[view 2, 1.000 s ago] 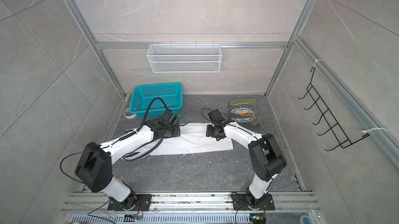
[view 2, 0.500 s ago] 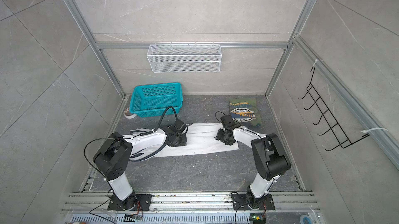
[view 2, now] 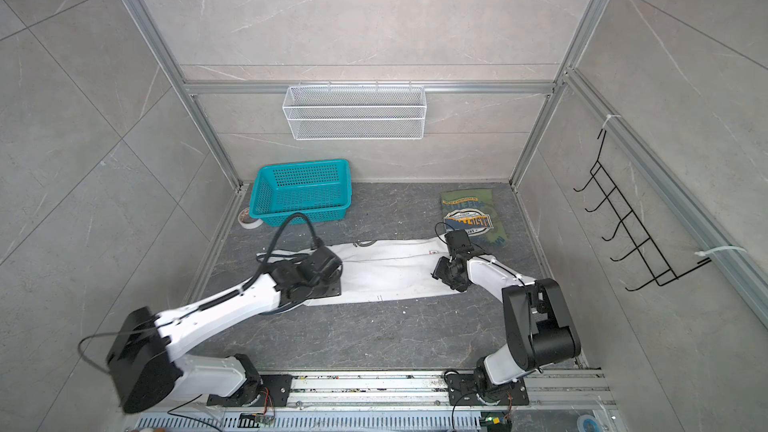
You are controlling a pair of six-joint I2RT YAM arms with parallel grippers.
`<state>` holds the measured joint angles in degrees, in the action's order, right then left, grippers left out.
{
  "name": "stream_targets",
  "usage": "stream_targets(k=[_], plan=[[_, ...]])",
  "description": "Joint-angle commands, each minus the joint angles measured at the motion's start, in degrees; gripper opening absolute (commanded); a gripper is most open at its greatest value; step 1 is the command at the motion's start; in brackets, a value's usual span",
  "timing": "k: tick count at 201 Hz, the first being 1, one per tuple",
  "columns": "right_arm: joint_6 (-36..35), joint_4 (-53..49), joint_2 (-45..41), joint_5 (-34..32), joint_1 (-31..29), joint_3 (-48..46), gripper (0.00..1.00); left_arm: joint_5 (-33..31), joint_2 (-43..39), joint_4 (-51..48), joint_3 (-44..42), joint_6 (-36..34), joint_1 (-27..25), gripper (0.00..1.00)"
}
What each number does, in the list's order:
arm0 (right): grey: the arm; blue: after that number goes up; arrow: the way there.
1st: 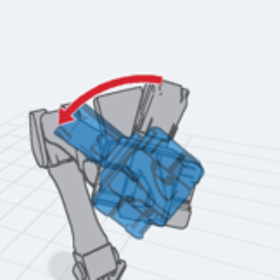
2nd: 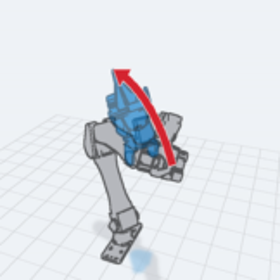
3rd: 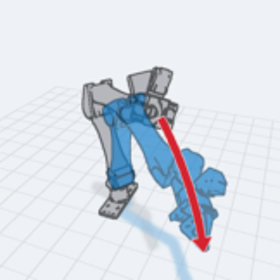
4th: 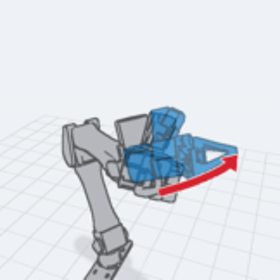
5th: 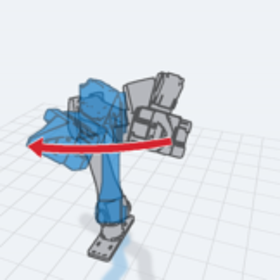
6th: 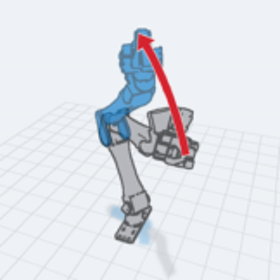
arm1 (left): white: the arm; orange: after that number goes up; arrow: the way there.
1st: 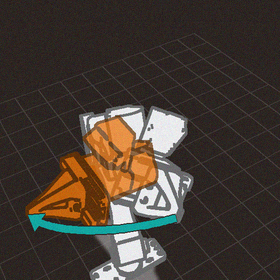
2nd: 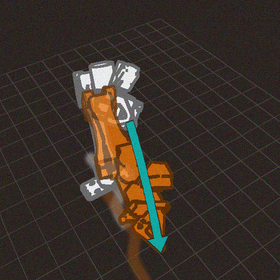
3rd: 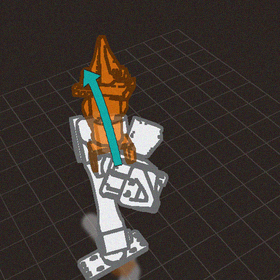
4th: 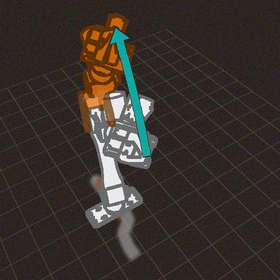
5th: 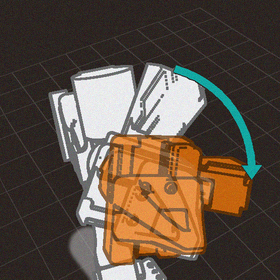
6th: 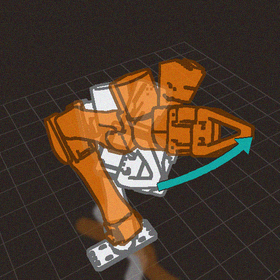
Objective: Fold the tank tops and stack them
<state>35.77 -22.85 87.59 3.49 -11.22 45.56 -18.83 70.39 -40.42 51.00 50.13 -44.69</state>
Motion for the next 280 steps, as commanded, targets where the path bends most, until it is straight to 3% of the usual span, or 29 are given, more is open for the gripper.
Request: stream_targets(k=[1,44,107,132,146,182,236,280], plan=[[-1.7,-1.1,-1.9,-0.3,0.1,-0.9,0.61,-6.8,-7.9,-13.1,-6.6,6.0,7.3,0.59],[-2.0,0.4,-2.3,1.4,0.1,-1.9,0.61,-10.2,-19.5,-15.9,-14.4,9.0,22.6,0.59],[-1.9,2.1,-3.5,6.0,0.1,-3.2,0.62,-13.0,-10.7,-10.2,-15.7,10.9,29.8,0.57],[-2.0,2.3,-3.7,6.8,0.1,-3.2,0.62,-8.5,-8.3,-0.4,-17.1,6.5,32.0,0.51],[-2.1,2.2,-3.7,7.0,0.1,-3.0,0.62,-6.9,-5.1,-1.2,-15.4,5.9,32.0,0.45],[-2.3,2.2,-3.6,7.2,0.2,-3.0,0.63,-5.5,-0.1,-0.1,-14.3,4.9,32.1,0.43],[-2.4,2.1,-3.2,6.7,0.2,-3.1,0.63,-5.2,1.7,1.3,-12.4,2.3,34.6,0.12],[-2.8,1.1,-1.6,4.3,0.6,-2.4,0.63,-1.4,1.8,3.3,-9.6,-3.4,41.1,0.05]])
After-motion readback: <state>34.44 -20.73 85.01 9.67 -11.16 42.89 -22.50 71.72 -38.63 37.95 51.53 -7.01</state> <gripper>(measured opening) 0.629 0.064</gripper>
